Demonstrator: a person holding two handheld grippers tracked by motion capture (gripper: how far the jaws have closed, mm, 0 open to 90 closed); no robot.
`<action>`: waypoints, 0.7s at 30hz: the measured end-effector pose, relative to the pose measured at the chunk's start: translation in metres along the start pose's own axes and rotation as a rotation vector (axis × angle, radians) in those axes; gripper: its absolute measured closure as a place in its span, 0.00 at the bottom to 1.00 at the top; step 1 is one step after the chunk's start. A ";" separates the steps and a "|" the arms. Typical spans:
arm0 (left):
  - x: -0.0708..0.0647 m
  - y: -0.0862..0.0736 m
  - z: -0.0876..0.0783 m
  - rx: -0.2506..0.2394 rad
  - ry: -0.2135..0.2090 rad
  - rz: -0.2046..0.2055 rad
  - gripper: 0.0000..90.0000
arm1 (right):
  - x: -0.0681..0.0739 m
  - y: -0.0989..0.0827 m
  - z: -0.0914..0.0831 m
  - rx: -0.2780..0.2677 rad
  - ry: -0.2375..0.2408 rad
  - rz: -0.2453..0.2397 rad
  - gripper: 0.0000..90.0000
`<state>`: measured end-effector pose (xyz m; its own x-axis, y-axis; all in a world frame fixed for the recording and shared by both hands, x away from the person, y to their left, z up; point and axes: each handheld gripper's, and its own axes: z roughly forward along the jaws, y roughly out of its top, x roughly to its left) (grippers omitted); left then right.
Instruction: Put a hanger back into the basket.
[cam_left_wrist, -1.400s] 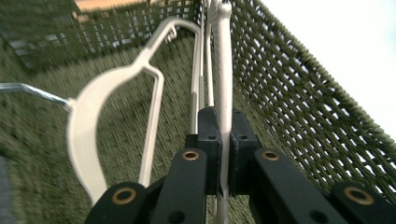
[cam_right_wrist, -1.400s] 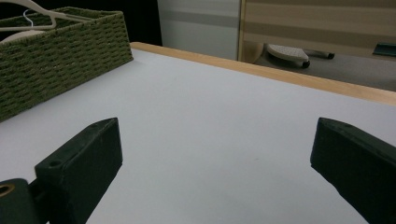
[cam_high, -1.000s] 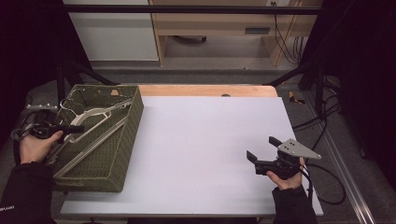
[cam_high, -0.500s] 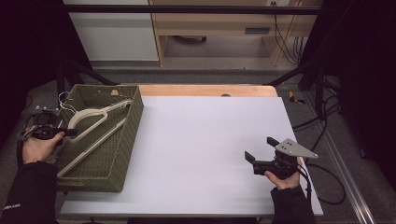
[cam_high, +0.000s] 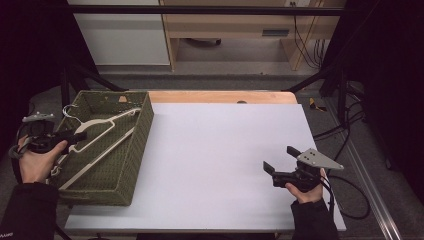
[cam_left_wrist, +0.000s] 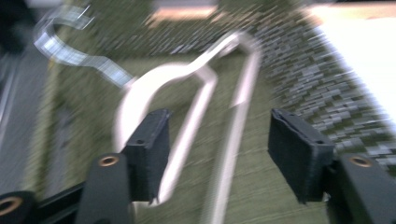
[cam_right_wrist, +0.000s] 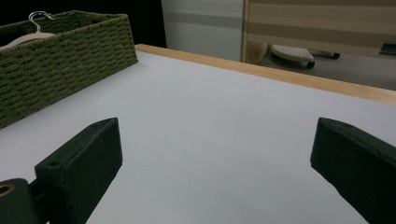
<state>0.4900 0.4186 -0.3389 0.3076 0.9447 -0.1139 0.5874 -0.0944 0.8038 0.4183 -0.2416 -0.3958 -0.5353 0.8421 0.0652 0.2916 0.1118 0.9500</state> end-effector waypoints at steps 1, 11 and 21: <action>-0.008 0.001 -0.003 -0.033 -0.023 0.013 0.38 | 0.000 0.000 0.000 -0.004 0.001 -0.004 0.03; -0.090 0.000 -0.011 -0.208 -0.241 0.105 0.12 | -0.002 0.003 -0.004 -0.027 0.005 0.015 0.02; -0.138 -0.017 0.001 -0.268 -0.310 0.192 0.07 | -0.005 0.004 -0.010 -0.050 0.002 0.022 0.02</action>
